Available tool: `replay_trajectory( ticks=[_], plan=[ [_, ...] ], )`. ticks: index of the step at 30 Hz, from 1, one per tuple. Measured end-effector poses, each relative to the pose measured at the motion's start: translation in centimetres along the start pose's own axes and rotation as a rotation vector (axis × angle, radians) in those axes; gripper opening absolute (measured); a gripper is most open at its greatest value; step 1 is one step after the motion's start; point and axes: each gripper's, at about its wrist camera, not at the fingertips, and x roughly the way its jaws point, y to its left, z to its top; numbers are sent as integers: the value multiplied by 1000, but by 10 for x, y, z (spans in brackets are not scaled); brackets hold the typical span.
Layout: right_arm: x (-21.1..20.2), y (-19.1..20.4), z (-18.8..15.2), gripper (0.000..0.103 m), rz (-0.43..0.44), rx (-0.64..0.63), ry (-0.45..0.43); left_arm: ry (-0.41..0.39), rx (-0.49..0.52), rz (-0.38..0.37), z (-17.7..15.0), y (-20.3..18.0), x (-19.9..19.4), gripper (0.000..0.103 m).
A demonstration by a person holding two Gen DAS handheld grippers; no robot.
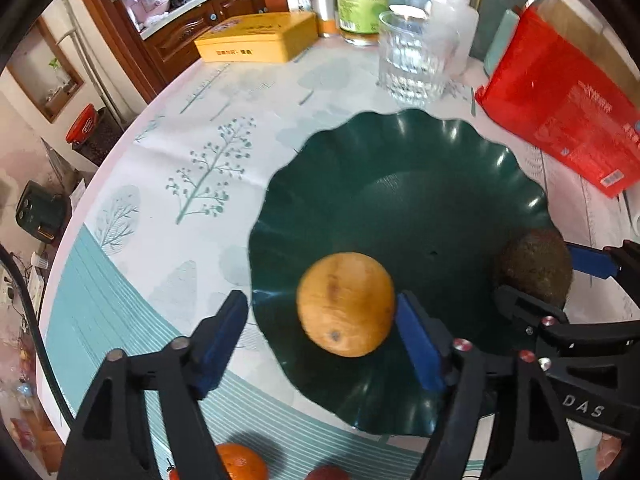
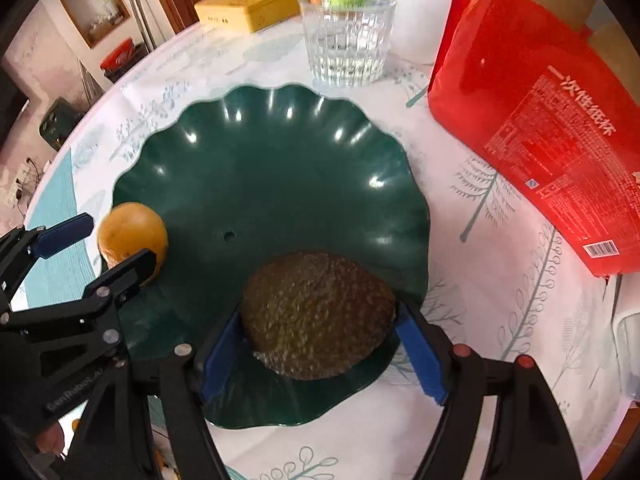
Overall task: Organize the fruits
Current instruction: 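Carry both fruits onto the green plate and open both tools, then withdraw both tools from the green plate toward the white plate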
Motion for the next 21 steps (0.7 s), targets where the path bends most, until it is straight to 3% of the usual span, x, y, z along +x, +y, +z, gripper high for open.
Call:
replay_trajectory(
  ticks=[3,11,21],
  plan=[
    [-16,3,0,76,13,-2,-45,-15,-24,-10,-1,8,-11,83],
    [-71,27,-15,76,15,-53,-151,-105,-40,39,-28,17,-70,84],
    [-130,44,-68,76,94,-51,-219,-186,-92,67,-87,27,-150,84]
  ],
)
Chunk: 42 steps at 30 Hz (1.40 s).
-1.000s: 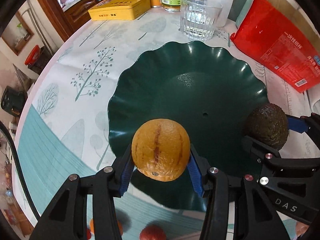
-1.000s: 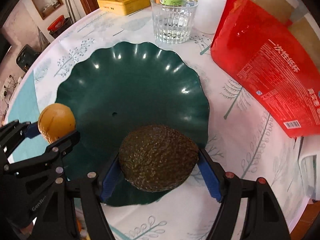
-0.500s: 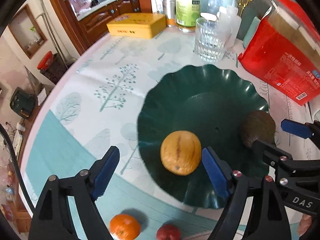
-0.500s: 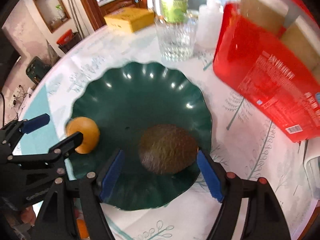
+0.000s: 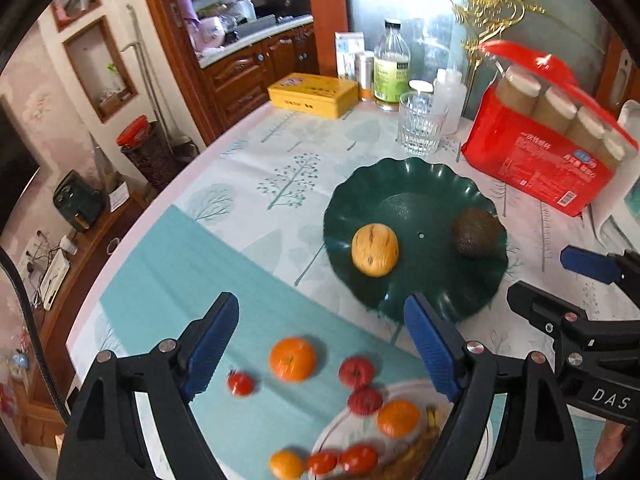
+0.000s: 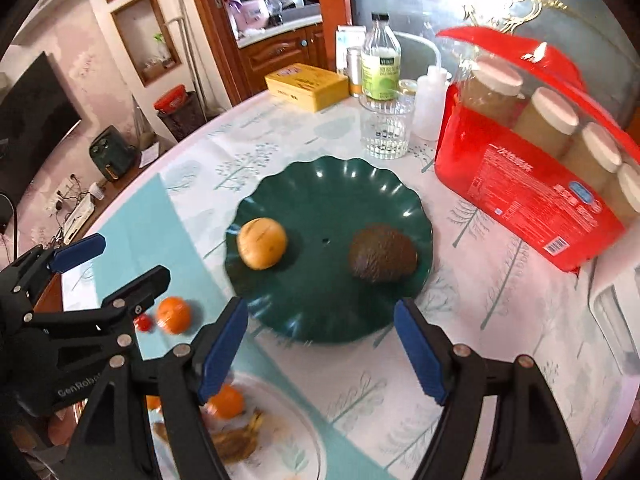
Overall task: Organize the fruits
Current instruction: 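Withdraw both tools from the green plate toward the white plate, then grasp the brown banana with the right tool while the left tool grasps a tangerine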
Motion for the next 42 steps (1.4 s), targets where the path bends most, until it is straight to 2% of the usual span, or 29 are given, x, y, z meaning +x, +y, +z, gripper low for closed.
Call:
replay_trajectory(
  ticks=[2,5,12,18,30,37,42],
  plan=[
    [-12,4,-10,76,42,12,3,-13,-14,17,-12,3,-19,84],
    [-28,10,-24,76,59,19,-7,-22,-36,20,-29,8,-39,84],
    [-53,27,-52,76,31,-12,-12,-61,-46,41,-63,13,-80,84],
    [-65,38,-73,76,-26,-34,-35,-43,-64,16,-87,14,-94,84],
    [-62,48,-103,76,-40,-27,-15,15,-88,36,-125,26,-81,84],
    [-51,54,-116,76,-33,4,19,42,-105,16,-146,38,-69,84],
    [-33,57,-130,76,-16,51,73,79,-123,-9,-163,46,-56,84]
  ],
)
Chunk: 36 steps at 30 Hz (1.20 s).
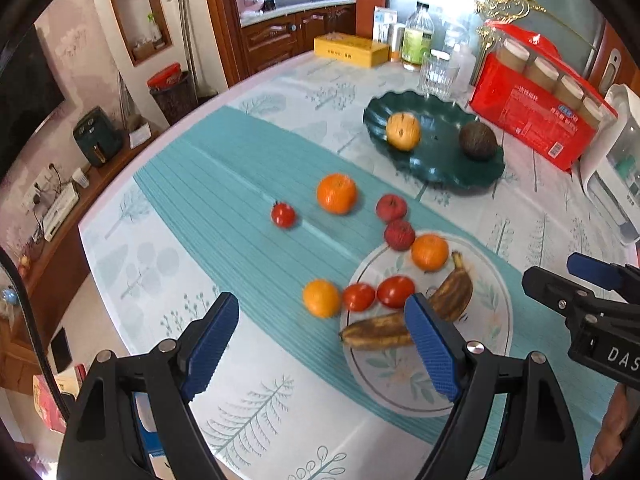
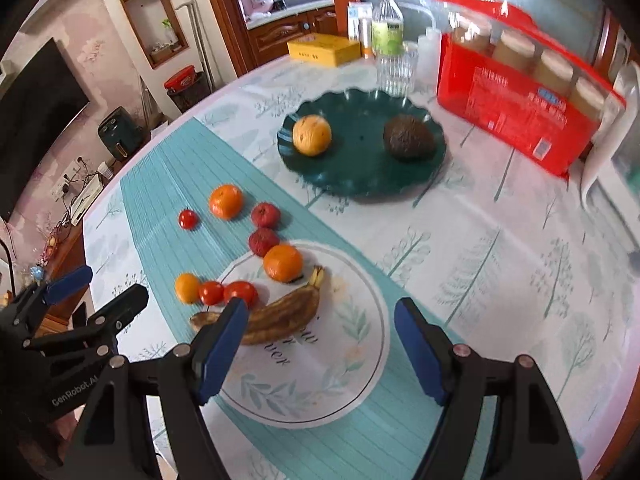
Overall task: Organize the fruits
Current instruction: 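Grasp the brown banana with the right tool while the left tool grasps a tangerine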
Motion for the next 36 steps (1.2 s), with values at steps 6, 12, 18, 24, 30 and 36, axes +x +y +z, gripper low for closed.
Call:
replay_trajectory(
  ticks=[6,12,18,24,30,36],
  plan=[
    [33,3,-14,76,28,79,86,19,-8,-5,-14,15,17,84],
    [66,1,-19,76,61,206,158,46,-30,8,-20,32,37,84],
    [94,-1,-18,76,88,354,222,57,-68,13,-19,51,50,84],
    [107,8,-19,76,93,401,245,66,-76,9,-18,57,59,84],
    [110,17,-10,68,79,393,221,89,-75,-6,-16,54,68,84],
    [109,6,-6,50,100,406,240,109,-69,-17,-12,50,74,84]
  ],
)
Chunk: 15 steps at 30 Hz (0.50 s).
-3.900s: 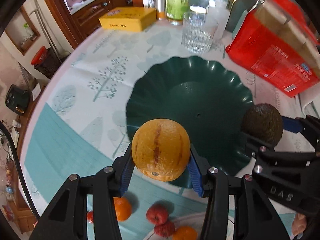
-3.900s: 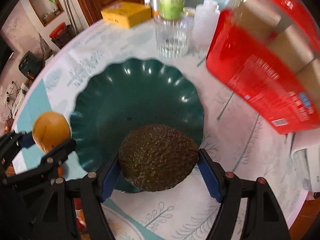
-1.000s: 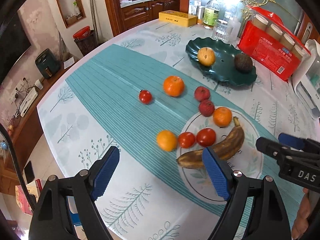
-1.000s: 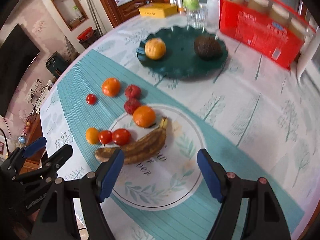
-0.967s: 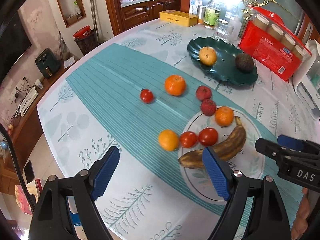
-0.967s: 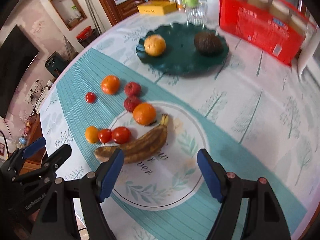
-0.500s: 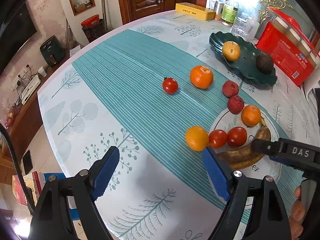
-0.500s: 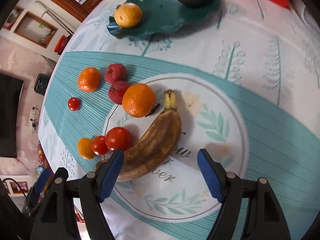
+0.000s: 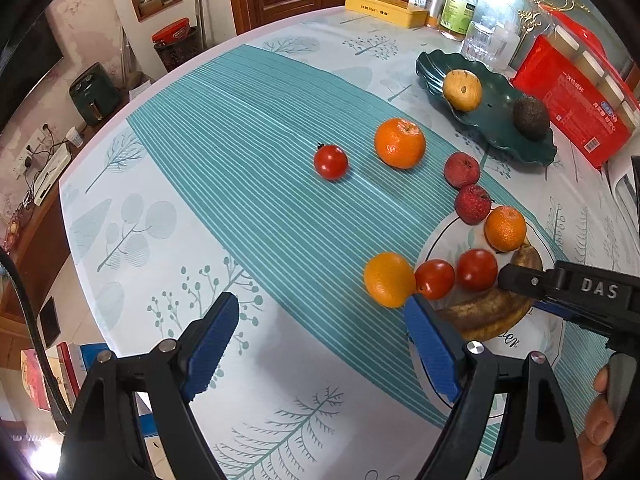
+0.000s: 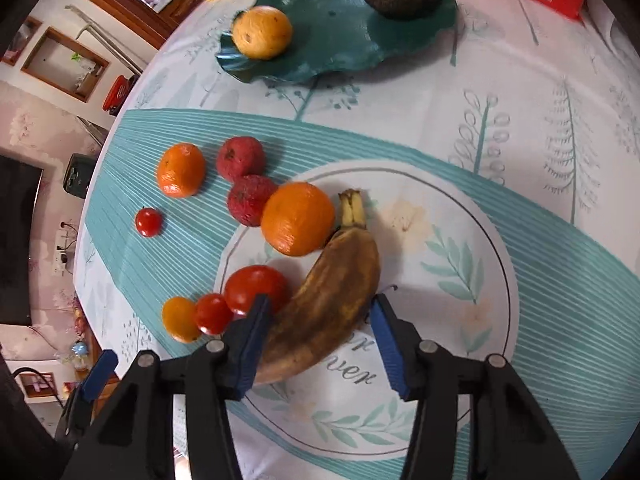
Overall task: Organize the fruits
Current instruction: 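Grasp the brown banana with the right tool while the left tool grasps a tangerine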
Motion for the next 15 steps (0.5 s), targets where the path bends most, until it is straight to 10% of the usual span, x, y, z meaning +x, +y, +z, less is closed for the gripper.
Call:
replay_trajectory(
  ticks=[15],
  plan=[
    [-31,-14,13,49,-184,-168,-26,74,0,-79,11,-16,26,82]
  ],
)
